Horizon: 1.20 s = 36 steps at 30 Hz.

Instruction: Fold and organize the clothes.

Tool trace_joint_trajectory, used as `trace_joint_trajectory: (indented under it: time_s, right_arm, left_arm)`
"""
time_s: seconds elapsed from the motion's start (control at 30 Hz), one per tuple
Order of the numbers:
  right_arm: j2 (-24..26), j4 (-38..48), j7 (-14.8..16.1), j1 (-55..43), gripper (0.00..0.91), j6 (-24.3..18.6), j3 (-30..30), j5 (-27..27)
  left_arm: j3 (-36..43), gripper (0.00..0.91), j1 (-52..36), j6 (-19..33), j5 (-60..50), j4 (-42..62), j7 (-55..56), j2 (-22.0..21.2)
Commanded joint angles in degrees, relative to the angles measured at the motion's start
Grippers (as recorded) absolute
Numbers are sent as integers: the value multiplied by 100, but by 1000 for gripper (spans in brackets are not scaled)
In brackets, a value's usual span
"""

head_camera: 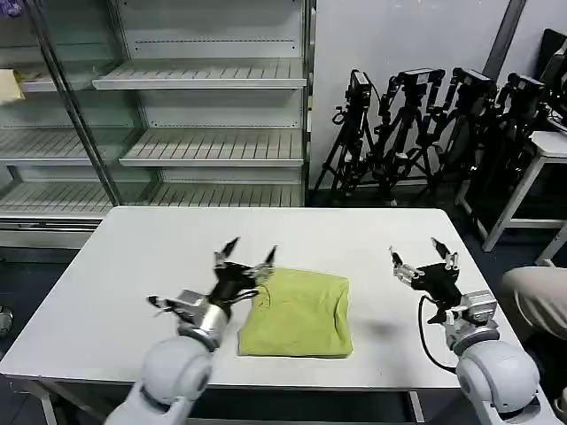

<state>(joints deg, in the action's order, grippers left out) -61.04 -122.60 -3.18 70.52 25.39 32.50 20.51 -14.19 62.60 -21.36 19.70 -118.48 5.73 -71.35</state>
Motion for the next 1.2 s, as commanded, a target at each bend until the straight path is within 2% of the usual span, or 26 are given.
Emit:
trace_joint_trajectory:
  time_s: [0.03,0.13,0.37,0.6,0.73,1.2]
  right_arm:
    - [-179,62,108,95,907,-117,-292,-195]
    - [-145,76,161,100,907,-69,-191,-389]
    - [-129,210,123,59,907,-368,-58,-315]
    - [-23,247,76,85,907,-434,41,-315]
    - [-47,290,50,124,907,-428,35,-319]
    - [-158,264,105,107,907,-459,97,-306]
  left_arm:
    - [-1730,907,1003,719,-243,-306,-863,387]
    - [-1730,907,1035,894,-562,-230,-972,328]
    - [-1594,907,889,1135,-931,-151,-1083,118]
    - [-1576,907,724,1718,-1997,-13,-1358,-116]
    - [-1705,907,731,2028,-2214,-14,-1535,-363]
    - [-1680,907,694,1905,-2463,-50,-1528,-348]
